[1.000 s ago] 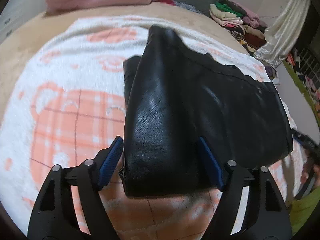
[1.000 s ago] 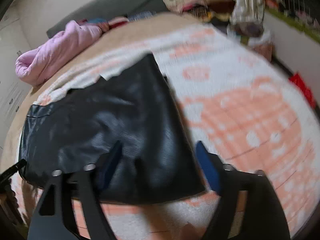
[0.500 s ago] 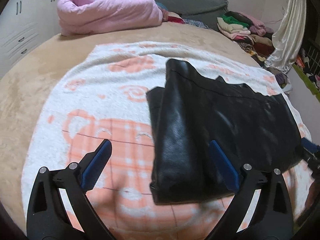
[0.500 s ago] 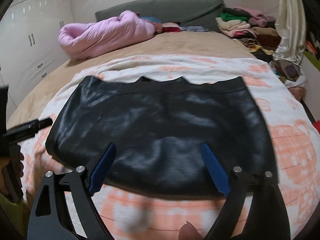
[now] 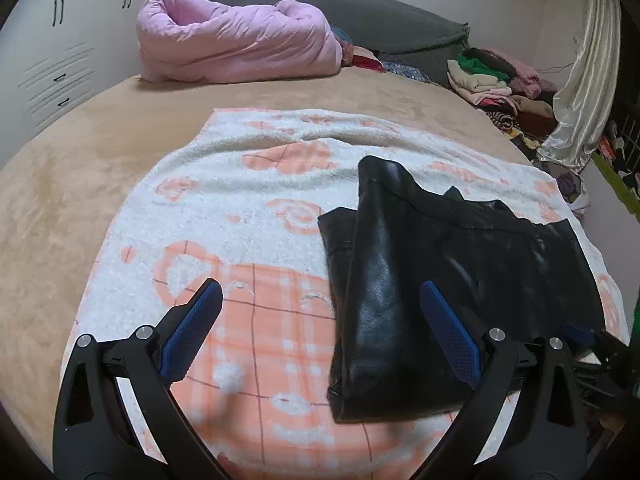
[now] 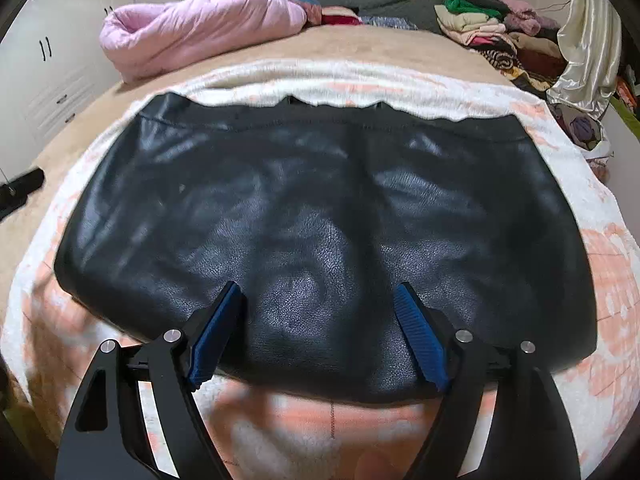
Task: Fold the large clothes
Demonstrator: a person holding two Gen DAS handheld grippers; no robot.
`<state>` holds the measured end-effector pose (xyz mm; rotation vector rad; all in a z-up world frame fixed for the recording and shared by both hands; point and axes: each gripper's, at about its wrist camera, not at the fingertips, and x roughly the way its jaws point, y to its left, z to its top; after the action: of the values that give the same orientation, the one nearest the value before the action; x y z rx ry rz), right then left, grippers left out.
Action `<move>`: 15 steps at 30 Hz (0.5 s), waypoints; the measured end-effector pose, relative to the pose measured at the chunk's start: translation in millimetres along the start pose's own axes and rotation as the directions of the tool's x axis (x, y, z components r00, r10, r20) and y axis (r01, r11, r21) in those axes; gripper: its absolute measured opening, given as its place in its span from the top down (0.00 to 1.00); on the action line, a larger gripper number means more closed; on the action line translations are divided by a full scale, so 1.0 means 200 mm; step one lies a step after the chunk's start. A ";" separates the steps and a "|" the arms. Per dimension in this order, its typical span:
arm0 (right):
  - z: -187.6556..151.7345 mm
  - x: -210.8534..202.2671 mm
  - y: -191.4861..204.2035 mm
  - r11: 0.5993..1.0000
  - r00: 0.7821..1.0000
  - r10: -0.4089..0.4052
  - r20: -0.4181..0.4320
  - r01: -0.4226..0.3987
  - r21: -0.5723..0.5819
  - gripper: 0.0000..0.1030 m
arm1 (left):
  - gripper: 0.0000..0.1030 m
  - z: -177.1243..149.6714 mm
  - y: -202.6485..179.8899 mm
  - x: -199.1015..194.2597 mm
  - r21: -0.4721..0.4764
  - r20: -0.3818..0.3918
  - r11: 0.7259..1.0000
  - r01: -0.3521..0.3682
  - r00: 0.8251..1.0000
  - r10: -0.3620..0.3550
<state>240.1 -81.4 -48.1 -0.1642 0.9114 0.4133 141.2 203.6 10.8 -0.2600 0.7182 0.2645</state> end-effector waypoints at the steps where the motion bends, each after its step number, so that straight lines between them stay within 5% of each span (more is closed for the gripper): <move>1: 0.00 0.02 0.00 1.000 1.000 -0.001 -0.008 0.001 -0.001 0.24 | 0.10 0.00 0.00 0.00 -0.004 -0.001 1.000 0.002 1.000 -0.002; 10: 0.03 0.09 -0.01 1.000 0.998 0.025 -0.060 -0.024 0.010 0.25 | 0.10 0.03 0.00 0.09 0.001 -0.019 1.000 -0.016 1.000 0.016; 15: 0.30 0.06 -0.07 0.999 0.999 0.035 0.038 -0.036 0.038 0.30 | 0.10 0.06 -0.03 0.23 0.002 -0.072 1.000 -0.005 0.997 0.006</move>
<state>295.7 -71.6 -21.4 -0.1048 0.8863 0.4302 183.7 208.5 -10.9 -0.2666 0.7900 0.2608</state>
